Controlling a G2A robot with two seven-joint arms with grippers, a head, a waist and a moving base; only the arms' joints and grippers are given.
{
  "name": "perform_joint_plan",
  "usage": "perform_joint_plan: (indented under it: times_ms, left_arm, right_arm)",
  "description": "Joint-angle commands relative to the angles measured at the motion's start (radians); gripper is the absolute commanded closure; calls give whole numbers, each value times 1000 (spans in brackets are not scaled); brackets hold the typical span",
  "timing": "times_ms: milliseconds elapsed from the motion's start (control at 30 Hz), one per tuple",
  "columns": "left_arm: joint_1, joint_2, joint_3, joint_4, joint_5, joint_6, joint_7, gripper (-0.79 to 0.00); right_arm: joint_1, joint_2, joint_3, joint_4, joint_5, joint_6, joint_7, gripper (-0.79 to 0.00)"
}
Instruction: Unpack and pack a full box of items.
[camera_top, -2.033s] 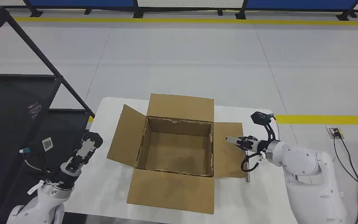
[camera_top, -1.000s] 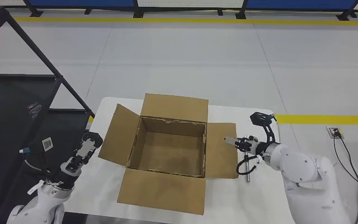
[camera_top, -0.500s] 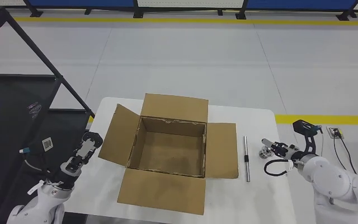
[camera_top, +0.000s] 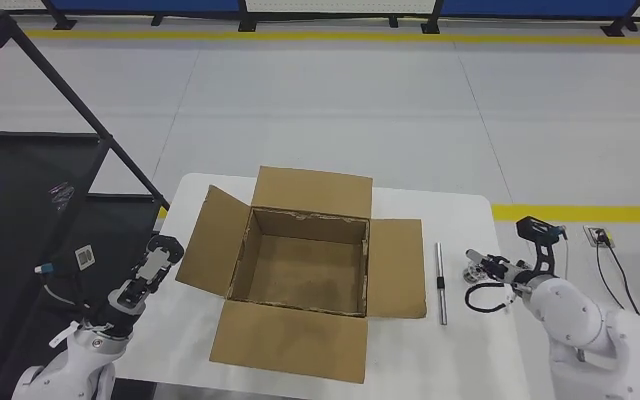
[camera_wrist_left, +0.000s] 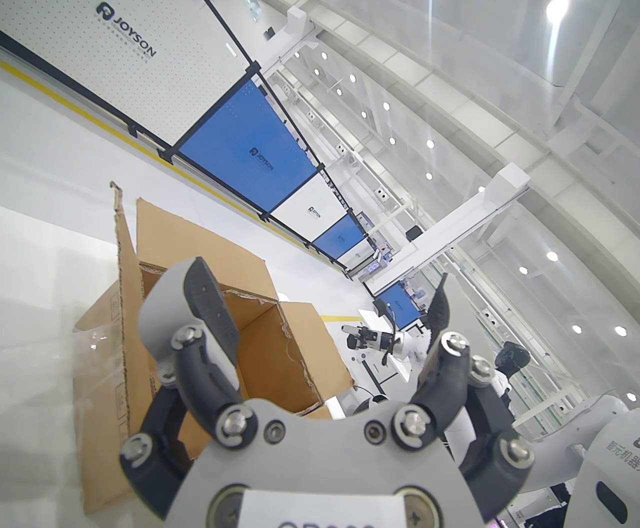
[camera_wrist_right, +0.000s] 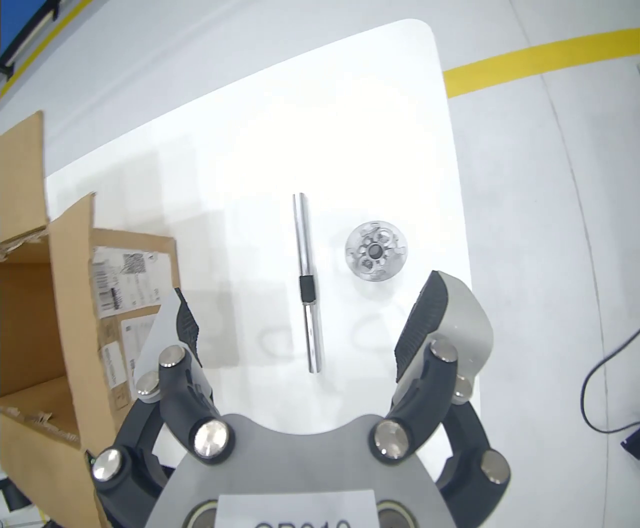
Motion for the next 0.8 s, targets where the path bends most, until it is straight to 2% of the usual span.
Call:
perform_joint_plan:
  times_ms: [0, 267, 400, 600, 767]
  left_arm:
    - [0, 0, 0, 0, 0, 0, 0, -785]
    - [0, 0, 0, 0, 0, 0, 0, -785]
    - [0, 0, 0, 0, 0, 0, 0, -785]
    - [0, 0, 0, 0, 0, 0, 0, -785]
    - [0, 0, 0, 0, 0, 0, 0, -785]
  right_arm:
    - [31, 2, -14, 55, -32, 7, 11, -785]
    - [138, 9, -57, 263, -49, -38, 47, -785]
    - [167, 12, -70, 319, -35, -76, 57, -785]
    - [151, 20, -83, 273, 41, -214, 147, -785]
    - [119, 22, -125, 170, 62, -246, 212, -785]
